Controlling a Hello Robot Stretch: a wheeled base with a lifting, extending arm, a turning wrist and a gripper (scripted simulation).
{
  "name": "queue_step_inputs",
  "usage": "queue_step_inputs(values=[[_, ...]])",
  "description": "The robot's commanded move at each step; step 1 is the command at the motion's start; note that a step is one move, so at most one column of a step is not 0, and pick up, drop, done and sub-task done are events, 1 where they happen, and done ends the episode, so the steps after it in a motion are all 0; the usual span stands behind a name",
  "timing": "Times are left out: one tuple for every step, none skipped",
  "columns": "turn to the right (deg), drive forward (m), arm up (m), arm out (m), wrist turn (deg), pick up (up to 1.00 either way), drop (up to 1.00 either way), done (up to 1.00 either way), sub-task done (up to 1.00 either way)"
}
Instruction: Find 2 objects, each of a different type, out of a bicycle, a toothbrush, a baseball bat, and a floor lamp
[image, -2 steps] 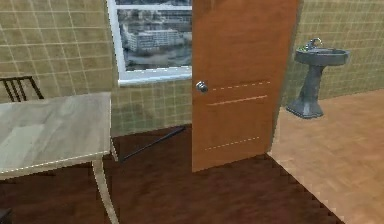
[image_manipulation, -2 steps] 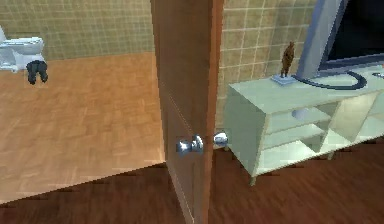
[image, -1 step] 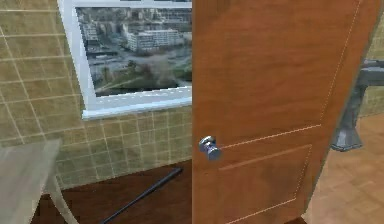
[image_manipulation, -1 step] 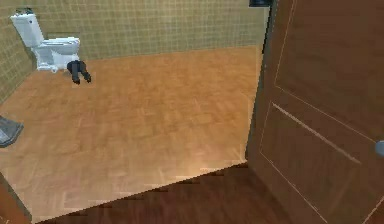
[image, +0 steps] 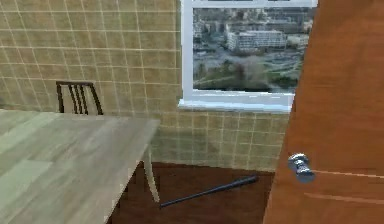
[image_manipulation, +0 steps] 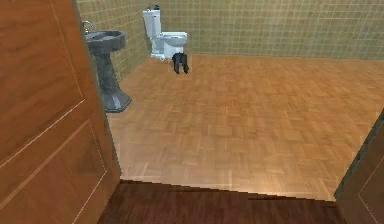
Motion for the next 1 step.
queue_step_inputs(values=[[0.0,0.0,0.0,0.0,0.0,0.0,0.0,1.0,0.0]])
